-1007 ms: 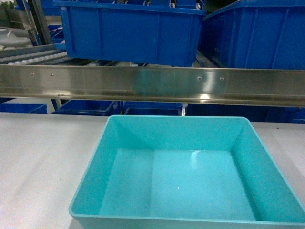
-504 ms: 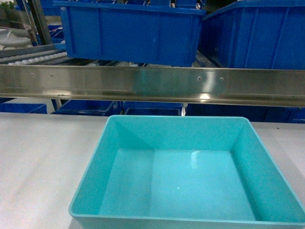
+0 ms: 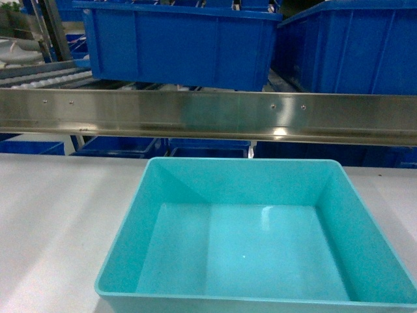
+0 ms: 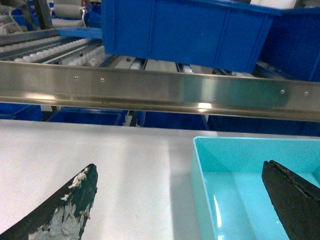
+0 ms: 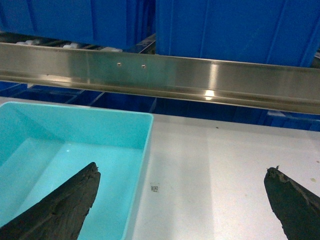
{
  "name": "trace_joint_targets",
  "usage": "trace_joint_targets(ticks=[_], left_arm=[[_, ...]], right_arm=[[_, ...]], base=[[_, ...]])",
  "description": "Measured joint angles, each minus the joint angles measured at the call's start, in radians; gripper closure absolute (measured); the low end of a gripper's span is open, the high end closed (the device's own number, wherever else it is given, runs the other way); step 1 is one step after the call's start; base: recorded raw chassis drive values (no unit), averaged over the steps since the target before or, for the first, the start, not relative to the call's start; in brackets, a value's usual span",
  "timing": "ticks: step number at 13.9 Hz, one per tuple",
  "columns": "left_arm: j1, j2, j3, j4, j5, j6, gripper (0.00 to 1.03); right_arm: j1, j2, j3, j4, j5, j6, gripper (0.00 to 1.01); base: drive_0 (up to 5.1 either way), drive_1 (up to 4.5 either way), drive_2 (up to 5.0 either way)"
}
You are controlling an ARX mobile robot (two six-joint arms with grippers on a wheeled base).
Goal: Organize blue bins on left shelf correctly
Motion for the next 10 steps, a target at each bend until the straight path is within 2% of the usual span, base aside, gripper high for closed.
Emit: trace_joint_targets(ticks=[6,9,10], left_arm=[[-0.019,0.181,0.052,0.037,-0.041,-0.013,0.05],[0.021,0.43,0.14,0.089,-0.032,-0.054,0.05],[0.014,0.569,0.176,0.125,-0.019,-0.074,0.05]], right_arm=[[0.03,0.151,0.071,0.003,-0.006,0.008,0.03],[0.117,0.407,0.196,-0.013,0.017,0.013,0.03],[0.154,0.568,0.268,-0.016,0.055,0.014,0.03]], base=[[0.0,0.0,0.0],[0.0,0.0,0.0],[0.0,0.0,0.0]])
